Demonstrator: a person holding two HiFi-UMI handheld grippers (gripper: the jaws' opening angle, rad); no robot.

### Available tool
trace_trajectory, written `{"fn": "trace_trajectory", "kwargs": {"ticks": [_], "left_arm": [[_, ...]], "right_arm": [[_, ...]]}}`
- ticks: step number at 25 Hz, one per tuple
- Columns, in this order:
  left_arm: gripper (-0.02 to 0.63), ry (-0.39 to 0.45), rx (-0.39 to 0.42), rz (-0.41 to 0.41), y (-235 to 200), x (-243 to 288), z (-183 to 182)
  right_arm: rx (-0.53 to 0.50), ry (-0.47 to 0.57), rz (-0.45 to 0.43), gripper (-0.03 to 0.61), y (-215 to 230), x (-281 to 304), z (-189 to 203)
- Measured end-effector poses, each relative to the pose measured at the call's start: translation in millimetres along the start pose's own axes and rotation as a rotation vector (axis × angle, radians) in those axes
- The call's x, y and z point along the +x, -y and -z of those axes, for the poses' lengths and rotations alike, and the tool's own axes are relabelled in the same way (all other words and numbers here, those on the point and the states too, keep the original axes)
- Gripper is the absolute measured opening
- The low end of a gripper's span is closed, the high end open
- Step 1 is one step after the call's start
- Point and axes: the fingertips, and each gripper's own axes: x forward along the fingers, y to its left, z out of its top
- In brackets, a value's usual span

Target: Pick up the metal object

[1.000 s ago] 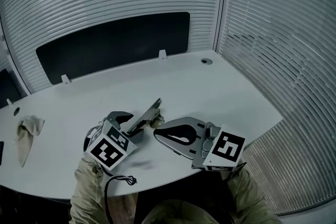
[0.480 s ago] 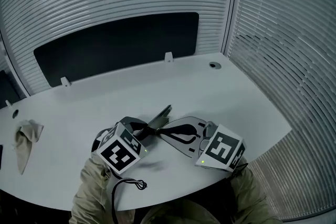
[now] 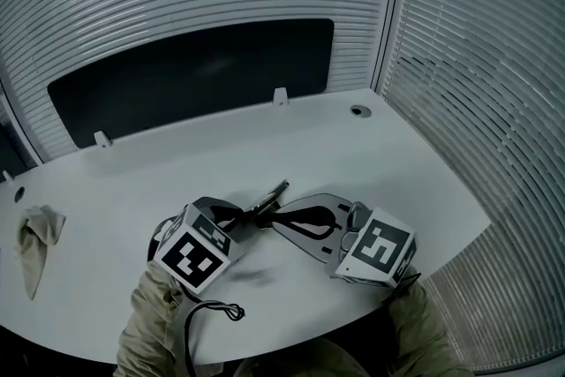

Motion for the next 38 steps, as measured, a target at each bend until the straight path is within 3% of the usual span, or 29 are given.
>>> {"fn": "trace_trajectory", "kwargs": {"ticks": [7,19,28,38], "left_arm": [[0.020,0.094,-0.035,-0.016,3.0,-4.8,-14.2],[0.020,0.438,-0.149,-0.039,17.3,-58.1,-62.8],[0.020,0.629,-0.095,-0.117,63.5,-100.0,-84.9],[0.020,0.756,-0.054,-0.141,132.1,-154.9,-83.3]], "right_arm": [[0.003,0.022,0.023,0.005,3.9,-19.0,-4.8],[0.059,0.075,0.106,0.005,7.8,-60.0,-20.4],[0.114,0.120,0.149,0.005,-24.2,-100.8,-27.1],[0.117,0.230,0.158,0.005,-83.3,-133.0,-53.8]]}}
